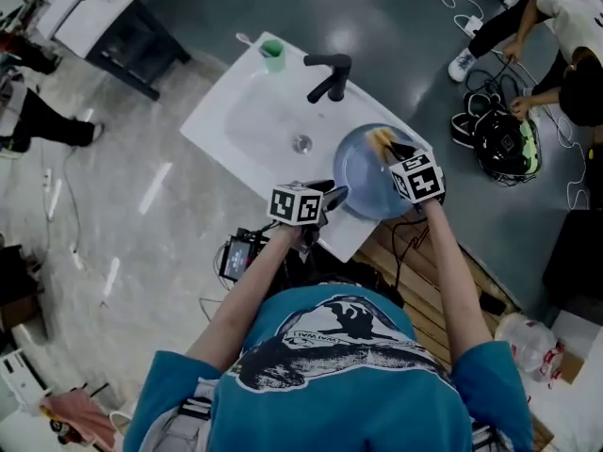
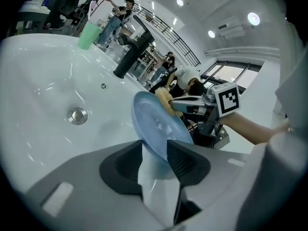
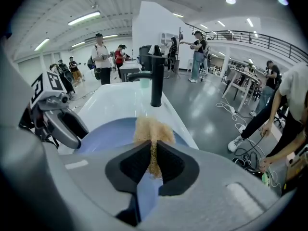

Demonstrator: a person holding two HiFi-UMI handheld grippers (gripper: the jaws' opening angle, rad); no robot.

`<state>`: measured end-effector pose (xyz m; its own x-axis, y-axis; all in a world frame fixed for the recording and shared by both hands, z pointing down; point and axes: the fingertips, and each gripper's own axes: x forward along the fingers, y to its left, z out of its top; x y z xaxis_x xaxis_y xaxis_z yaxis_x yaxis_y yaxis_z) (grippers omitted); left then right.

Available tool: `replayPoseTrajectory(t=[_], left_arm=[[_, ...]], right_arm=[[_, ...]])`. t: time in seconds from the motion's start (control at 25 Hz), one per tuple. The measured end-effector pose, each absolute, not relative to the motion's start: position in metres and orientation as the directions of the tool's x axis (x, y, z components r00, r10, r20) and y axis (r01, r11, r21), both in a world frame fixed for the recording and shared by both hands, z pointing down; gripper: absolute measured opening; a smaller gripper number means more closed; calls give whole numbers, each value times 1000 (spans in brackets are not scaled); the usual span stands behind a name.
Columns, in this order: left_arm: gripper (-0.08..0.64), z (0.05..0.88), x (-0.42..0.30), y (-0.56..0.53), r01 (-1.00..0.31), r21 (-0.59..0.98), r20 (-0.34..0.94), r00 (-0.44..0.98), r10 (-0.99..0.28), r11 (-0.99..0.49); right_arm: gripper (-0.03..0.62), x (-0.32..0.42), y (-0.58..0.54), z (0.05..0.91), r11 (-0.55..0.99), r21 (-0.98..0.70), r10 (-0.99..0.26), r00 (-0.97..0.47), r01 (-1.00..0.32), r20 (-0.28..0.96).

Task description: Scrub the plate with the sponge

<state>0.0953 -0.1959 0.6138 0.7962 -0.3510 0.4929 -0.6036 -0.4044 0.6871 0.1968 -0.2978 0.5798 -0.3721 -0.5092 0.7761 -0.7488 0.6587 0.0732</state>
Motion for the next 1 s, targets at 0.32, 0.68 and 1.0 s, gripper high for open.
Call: replayPoseTrajectory(t=[0.32, 0.68, 1.0], left_arm=[[110, 617, 89, -200, -606, 692, 499, 794, -347, -392], [124, 618, 88, -195, -623, 654, 519, 782, -344, -429], [126, 619, 91, -197, -623, 654, 526, 782, -335, -429]], right_arm=[[37, 194, -321, 616, 677, 100, -450, -303, -729, 840], [35, 171, -300, 621, 691, 62, -425, -336, -720, 841], [35, 126, -243, 624, 759, -47, -339, -455, -650, 823]])
